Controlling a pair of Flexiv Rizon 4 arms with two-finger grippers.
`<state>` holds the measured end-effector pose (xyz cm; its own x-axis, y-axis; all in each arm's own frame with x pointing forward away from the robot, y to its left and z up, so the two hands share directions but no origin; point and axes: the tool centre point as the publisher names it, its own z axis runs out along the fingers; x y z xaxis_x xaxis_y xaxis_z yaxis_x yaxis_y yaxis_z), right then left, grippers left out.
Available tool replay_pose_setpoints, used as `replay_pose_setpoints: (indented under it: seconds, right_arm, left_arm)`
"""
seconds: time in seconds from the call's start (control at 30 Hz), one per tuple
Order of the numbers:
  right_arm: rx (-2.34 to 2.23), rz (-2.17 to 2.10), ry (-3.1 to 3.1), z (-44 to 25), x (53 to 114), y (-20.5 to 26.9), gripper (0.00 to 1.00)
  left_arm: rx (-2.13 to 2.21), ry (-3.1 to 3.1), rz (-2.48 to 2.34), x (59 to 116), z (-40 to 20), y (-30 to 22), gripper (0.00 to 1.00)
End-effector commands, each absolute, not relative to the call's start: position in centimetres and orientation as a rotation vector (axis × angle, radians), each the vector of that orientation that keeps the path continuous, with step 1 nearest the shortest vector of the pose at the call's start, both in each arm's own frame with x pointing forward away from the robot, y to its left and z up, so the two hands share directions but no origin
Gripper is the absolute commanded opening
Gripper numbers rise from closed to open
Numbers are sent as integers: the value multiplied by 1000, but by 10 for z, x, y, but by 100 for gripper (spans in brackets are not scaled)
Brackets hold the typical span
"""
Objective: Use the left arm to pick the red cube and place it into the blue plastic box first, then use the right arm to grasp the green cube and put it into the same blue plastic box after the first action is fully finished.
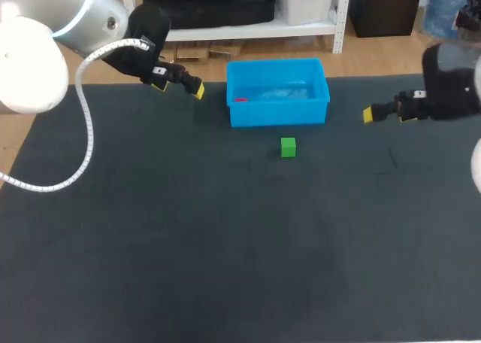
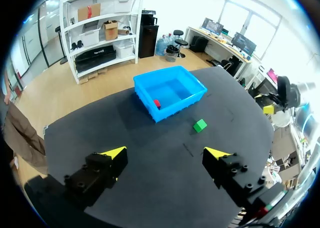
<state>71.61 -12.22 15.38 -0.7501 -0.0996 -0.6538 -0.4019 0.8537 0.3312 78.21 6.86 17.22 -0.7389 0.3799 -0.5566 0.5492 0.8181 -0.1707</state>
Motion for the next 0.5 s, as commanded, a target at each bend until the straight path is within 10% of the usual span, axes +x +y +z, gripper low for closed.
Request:
replay_pose_setpoints:
  seconds: [0.03, 0.5]
  right_arm:
    - [-357, 548, 2404, 154, 723, -109, 100]
    - [-460, 400, 2438, 152, 738, -81, 100]
  left_arm:
    - [689, 2484, -451, 782, 172, 70, 100]
    - [689, 2484, -451, 782, 172, 70, 100]
